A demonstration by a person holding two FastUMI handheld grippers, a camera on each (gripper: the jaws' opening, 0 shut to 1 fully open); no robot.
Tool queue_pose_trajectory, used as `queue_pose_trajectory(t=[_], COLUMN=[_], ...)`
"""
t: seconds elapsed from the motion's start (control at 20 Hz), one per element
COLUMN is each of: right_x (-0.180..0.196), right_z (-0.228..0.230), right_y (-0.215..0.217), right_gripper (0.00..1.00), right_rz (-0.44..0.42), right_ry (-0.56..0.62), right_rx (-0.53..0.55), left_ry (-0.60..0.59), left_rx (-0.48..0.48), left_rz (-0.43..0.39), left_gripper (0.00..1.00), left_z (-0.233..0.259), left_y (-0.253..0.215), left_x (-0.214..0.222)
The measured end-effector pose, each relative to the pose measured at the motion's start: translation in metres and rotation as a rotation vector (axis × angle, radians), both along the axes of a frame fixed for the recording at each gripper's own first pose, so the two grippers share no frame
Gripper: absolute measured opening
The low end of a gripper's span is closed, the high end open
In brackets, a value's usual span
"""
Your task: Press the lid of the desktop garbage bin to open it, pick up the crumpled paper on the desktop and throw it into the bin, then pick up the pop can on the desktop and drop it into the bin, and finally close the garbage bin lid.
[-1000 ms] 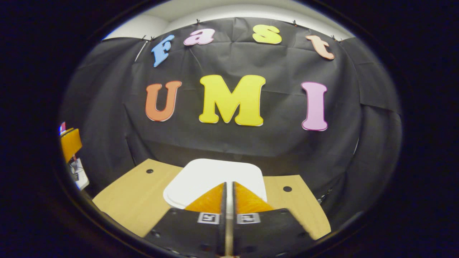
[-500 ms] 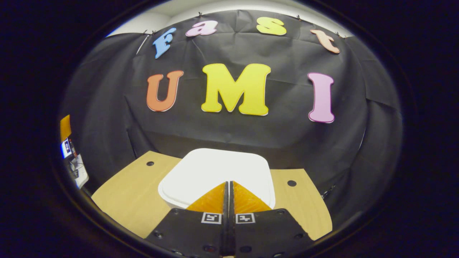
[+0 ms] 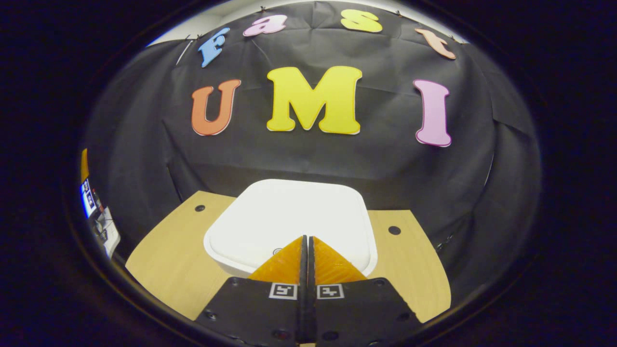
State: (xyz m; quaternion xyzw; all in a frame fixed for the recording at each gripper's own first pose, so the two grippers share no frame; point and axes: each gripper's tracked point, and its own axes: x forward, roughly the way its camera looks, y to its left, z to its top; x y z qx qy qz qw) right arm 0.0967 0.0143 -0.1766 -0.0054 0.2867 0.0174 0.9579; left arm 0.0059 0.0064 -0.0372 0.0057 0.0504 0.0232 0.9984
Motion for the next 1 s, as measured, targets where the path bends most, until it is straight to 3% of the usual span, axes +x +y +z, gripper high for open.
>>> queue_pose_trajectory(t=[0.15, 0.2, 0.25, 0.3, 0.4, 0.5, 0.6, 1.0], right_x=[0.006, 0.006, 0.007, 0.009, 0.010, 0.011, 0.008, -0.024], right_z=[0.023, 0.035, 0.045, 0.057, 0.077, 0.097, 0.104, 0.126], right_y=[0.011, 0.012, 0.008, 0.005, -0.001, -0.005, -0.005, -0.011], right_gripper=[0.00, 0.06, 0.20, 0.46, 0.75, 0.94, 0.98, 0.96], right_rz=[0.017, 0.016, 0.012, 0.014, 0.007, 0.002, 0.004, 0.015], right_ry=[-0.024, -0.052, -0.089, -0.129, -0.191, -0.256, -0.285, -0.352], right_rx=[0.038, 0.044, 0.025, 0.009, -0.002, 0.004, 0.012, 0.038], left_ry=[0.003, 0.011, 0.013, 0.010, 0.005, 0.005, 0.012, 0.036], left_rx=[-0.012, -0.019, -0.024, -0.023, -0.017, -0.023, -0.032, -0.031], left_rz=[0.002, 0.002, 0.001, 0.002, 0.002, -0.006, -0.016, -0.055], left_gripper=[0.98, 0.98, 0.98, 0.98, 0.98, 0.98, 0.98, 0.98], left_z=[-0.001, -0.005, -0.005, -0.004, -0.003, -0.004, -0.004, -0.012], left_y=[0.001, 0.001, 0.000, 0.000, 0.000, -0.001, -0.003, -0.015], left_x=[0.002, 0.001, 0.000, 0.000, 0.002, 0.001, 0.000, -0.009])
